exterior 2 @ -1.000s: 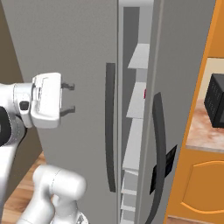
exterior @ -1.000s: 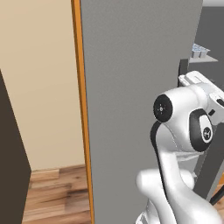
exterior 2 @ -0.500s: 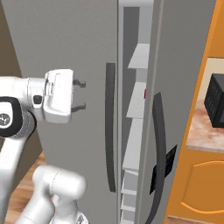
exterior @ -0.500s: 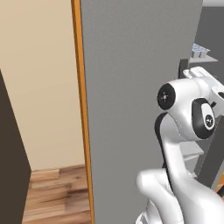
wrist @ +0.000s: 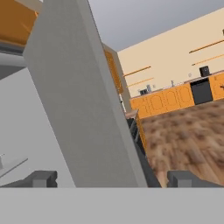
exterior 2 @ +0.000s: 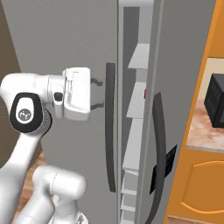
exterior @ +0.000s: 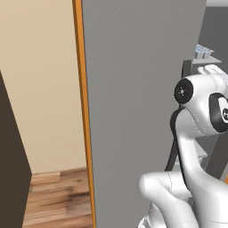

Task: Open the freezer door, pick up the ice cube tray from the freezer, and place it on the dining counter.

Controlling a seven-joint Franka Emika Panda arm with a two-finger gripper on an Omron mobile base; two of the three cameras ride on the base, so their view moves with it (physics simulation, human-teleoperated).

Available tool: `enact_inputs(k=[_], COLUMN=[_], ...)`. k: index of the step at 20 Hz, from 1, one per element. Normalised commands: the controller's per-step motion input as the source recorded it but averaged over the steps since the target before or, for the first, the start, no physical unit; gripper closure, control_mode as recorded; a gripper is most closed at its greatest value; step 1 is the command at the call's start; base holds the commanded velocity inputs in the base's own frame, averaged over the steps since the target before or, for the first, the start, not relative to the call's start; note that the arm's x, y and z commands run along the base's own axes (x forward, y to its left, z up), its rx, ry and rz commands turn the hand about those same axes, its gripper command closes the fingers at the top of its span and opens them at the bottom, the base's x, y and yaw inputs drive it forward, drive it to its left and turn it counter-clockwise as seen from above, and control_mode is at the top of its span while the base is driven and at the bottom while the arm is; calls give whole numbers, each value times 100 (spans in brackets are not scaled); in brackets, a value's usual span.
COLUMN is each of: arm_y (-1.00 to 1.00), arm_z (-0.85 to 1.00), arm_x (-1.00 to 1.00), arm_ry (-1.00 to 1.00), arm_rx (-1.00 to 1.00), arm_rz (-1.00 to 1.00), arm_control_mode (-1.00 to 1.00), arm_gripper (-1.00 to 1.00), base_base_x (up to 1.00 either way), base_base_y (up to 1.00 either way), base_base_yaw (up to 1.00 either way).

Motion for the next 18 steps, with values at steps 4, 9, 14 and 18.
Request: enact_inputs(k=[4,9,14,18], arm_y=[-37,-38,-34,-23], arm_z=[-2,-1,-1,-3], arm_x=[9,12,11,15], arm_ry=[0,0,0,0], arm_rx=[0,0,0,0], arm_rz=[0,0,0,0], arm_control_mode=[-100,-100,-100,-100], arm_gripper=[-100,-100,-100,-100], base_base_x=[0,0,0,0], base_base_y=[0,0,0,0], base_base_yaw=[0,0,0,0])
